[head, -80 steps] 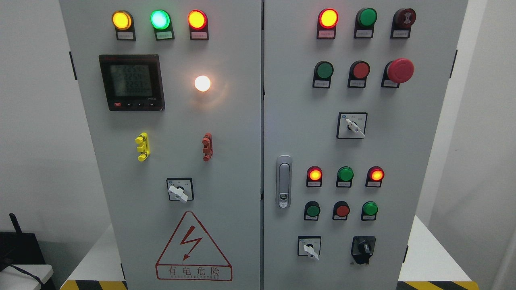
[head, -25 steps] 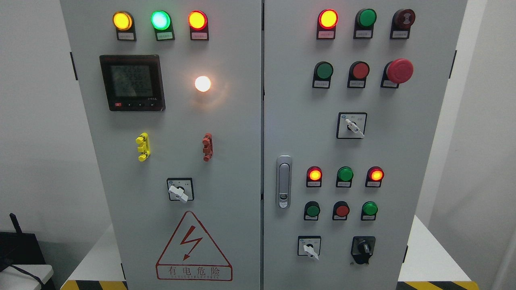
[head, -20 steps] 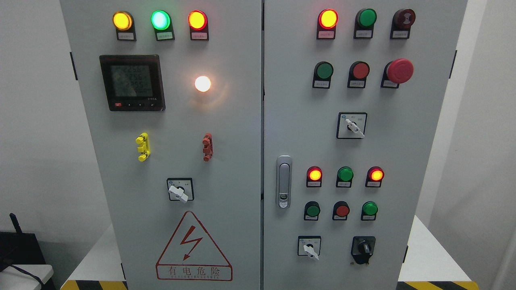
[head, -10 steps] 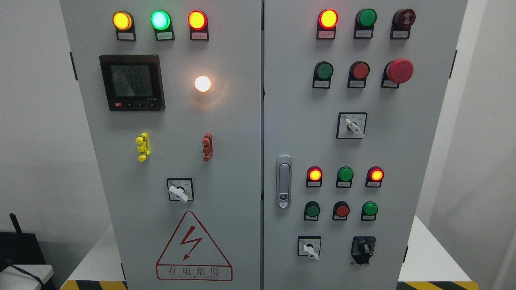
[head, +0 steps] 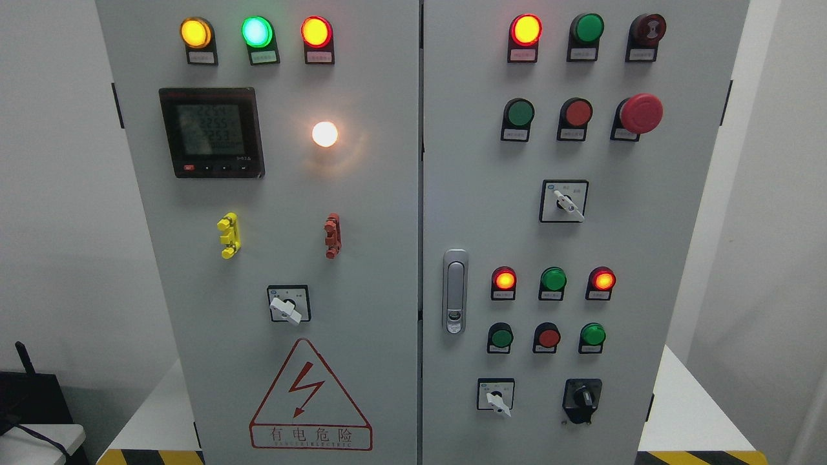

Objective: Trip black knob to open circuit

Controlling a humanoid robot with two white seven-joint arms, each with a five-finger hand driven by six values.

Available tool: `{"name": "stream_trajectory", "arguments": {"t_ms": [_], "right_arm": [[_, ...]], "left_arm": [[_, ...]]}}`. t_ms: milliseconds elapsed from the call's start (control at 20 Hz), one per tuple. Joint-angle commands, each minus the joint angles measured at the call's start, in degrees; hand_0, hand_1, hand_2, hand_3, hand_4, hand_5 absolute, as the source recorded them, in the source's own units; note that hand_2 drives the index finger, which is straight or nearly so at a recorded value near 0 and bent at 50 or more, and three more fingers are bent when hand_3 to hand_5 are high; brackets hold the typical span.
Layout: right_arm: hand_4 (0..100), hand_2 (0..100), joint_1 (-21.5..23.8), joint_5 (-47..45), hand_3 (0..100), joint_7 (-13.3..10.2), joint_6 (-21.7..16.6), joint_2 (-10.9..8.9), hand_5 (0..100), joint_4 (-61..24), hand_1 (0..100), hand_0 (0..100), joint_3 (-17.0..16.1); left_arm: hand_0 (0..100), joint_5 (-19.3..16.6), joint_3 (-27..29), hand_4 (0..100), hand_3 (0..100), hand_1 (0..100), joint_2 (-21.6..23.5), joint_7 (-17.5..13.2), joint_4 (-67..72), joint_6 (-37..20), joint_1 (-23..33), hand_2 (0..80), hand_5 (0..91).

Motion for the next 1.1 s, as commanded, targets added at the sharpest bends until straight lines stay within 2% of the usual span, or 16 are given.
{"name": "stream_trajectory", "arguments": {"t_ms": [0, 150, 401, 501, 601, 801, 902, 1052], "right_arm": [[84, 28, -9.58, 2.94, 73, -0.61, 4.33, 1.21, 91, -6.05, 61, 7, -1.47], [85, 28, -15.29, 5.57, 74, -3.15, 10.48, 1.21, 91, -6.05, 64, 5, -1.47], [90, 31, -23.73, 9.26, 80, -3.95, 19.36, 1.3, 92, -5.87, 68, 4, -1.21], [90, 32, -26.19, 11.98, 80, -6.66, 24.45, 1.65, 92, -5.87, 70, 5, -0.68], [90, 34, -27.43, 12.88, 80, -7.73, 28.5, 1.91, 93, -5.78, 72, 6, -0.33], [90, 37, -29.63, 13.23, 81, -7.91, 33.42, 3.32, 93, -5.7, 74, 8, 2.04], [90, 38, -30.86, 13.23, 81, -9.13, 35.98, 3.93, 94, -5.52, 75, 10, 3.18], [90, 39, -32.18, 14.28, 82, -10.54, 37.39, 3.93, 94, -3.94, 76, 11, 5.03]], "left_arm": [[12, -1.84, 0.0, 0, 0, 39, 0.0, 0.04, 0.0, 0.02, -0.44, 0.0, 0.0], [12, -1.93, 0.0, 0, 0, 39, 0.0, 0.04, 0.0, 0.02, -0.44, 0.0, 0.0], [12, -1.93, 0.0, 0, 0, 39, 0.0, 0.04, 0.0, 0.02, -0.44, 0.0, 0.0], [12, -1.93, 0.0, 0, 0, 39, 0.0, 0.04, 0.0, 0.02, -0.44, 0.0, 0.0], [12, -1.93, 0.0, 0, 0, 39, 0.0, 0.04, 0.0, 0.02, -0.44, 0.0, 0.0], [12, -1.93, 0.0, 0, 0, 39, 0.0, 0.04, 0.0, 0.02, -0.44, 0.0, 0.0], [12, -1.93, 0.0, 0, 0, 39, 0.0, 0.04, 0.0, 0.02, -0.44, 0.0, 0.0], [12, -1.85, 0.0, 0, 0, 39, 0.0, 0.04, 0.0, 0.02, -0.44, 0.0, 0.0]]}}
